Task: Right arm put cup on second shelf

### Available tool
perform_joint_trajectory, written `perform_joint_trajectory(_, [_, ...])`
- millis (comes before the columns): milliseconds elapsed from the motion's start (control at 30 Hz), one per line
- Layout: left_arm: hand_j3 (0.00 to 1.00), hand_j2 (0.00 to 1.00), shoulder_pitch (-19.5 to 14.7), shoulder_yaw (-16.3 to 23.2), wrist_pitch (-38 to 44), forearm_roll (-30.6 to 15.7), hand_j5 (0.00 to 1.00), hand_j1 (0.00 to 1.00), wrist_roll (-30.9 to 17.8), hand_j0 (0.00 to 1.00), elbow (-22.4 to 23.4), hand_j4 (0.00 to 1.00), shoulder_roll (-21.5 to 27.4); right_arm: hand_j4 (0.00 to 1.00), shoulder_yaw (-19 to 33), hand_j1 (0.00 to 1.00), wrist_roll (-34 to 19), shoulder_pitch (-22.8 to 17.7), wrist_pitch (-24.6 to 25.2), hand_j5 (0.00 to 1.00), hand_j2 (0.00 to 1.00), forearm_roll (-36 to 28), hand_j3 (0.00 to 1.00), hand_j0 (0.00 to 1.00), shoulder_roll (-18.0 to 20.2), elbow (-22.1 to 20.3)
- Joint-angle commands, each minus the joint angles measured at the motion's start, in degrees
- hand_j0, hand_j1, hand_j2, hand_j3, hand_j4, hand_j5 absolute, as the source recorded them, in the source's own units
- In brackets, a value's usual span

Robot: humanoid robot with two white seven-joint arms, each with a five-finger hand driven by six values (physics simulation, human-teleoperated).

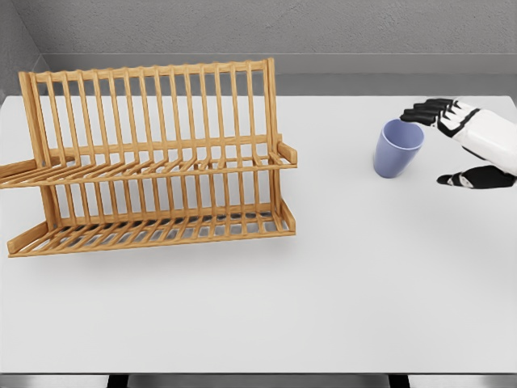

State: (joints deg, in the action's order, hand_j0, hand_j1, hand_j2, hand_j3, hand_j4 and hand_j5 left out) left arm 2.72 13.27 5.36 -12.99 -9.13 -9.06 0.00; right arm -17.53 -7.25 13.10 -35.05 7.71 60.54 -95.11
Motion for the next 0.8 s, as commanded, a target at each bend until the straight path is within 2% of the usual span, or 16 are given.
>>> perform_joint_trajectory(0, [1.0,1.0,0.09,0.0,0.0,-0.02,1.0,1.0,-0.01,1.0,0.0,1.0,0.0,1.0,-0.4,1.0,0.04,0.0,0.05,1.0,1.0,-0.42,1.0,1.0,-0.07,-0.08])
perform_joint_trajectory(133, [1.0,1.0,0.09,0.0,0.0,-0.02,1.0,1.0,-0.01,1.0,0.0,1.0,0.0,1.0,0.57,1.0,0.83,-0.26,0.05,1.0,1.0,-1.56,1.0,1.0,0.46,0.19])
perform_joint_trajectory(200, [1.0,1.0,0.0,0.0,0.0,-0.02,1.0,1.0,-0.01,1.0,0.0,1.0,0.0,1.0,1.53,1.0,-0.83,-0.35,0.05,1.0,1.0,-1.48,1.0,1.0,0.9,-0.16])
perform_joint_trajectory(267, [1.0,1.0,0.0,0.0,0.0,-0.02,1.0,1.0,-0.01,1.0,0.0,1.0,0.0,1.0,1.62,1.0,-17.08,2.98,0.05,1.0,1.0,-1.47,1.0,1.0,0.81,0.1])
perform_joint_trajectory(300, [1.0,1.0,0.09,0.0,0.0,-0.02,1.0,1.0,-0.01,1.0,0.0,1.0,0.0,1.0,1.62,1.0,-22.8,5.27,0.05,1.0,1.0,-1.47,1.0,1.0,0.72,0.8])
perform_joint_trajectory(333, [1.0,1.0,0.0,0.0,0.0,-0.02,1.0,1.0,-0.01,1.0,0.0,1.0,0.0,1.0,1.54,1.0,-24.48,6.41,0.05,1.0,1.0,-1.39,1.0,1.0,0.2,3.08])
perform_joint_trajectory(467, [1.0,1.0,0.0,0.0,0.0,-0.02,1.0,1.0,-0.01,1.0,0.0,1.0,0.0,1.0,-0.22,1.0,-24.39,9.23,3.06,1.0,1.0,-1.21,1.0,1.0,-1.56,10.03])
perform_joint_trajectory(500, [1.0,1.0,0.0,0.0,0.0,-0.02,1.0,1.0,-0.01,1.0,0.0,1.0,0.0,1.0,-0.75,1.0,-26.32,10.37,3.15,1.0,1.0,-0.95,1.0,1.0,-1.56,11.08])
perform_joint_trajectory(533, [1.0,1.0,0.0,0.0,0.0,-0.02,1.0,1.0,-0.01,1.0,0.0,1.0,0.0,1.0,-1.19,1.0,-27.75,11.6,3.06,1.0,1.0,-0.77,1.0,1.0,-1.56,11.96])
perform_joint_trajectory(667, [1.0,1.0,0.09,0.0,0.0,-0.02,1.0,1.0,-0.01,1.0,0.0,1.0,0.0,1.0,-2.24,1.0,-27.75,18.54,3.23,1.0,1.0,-0.77,1.0,1.0,-2.26,12.32])
perform_joint_trajectory(700, [1.0,1.0,0.0,0.0,0.0,-0.02,1.0,1.0,-0.01,1.0,0.0,1.0,0.0,1.0,-4.7,1.0,-27.75,20.91,3.41,1.0,1.0,-0.77,1.0,1.0,-4.02,13.1])
perform_joint_trajectory(767, [1.0,1.0,0.0,0.0,0.0,-0.02,1.0,1.0,-0.01,1.0,0.0,1.0,0.0,1.0,-13.49,1.0,-27.75,28.03,5.17,1.0,1.0,-0.77,1.0,1.0,-7.71,18.55])
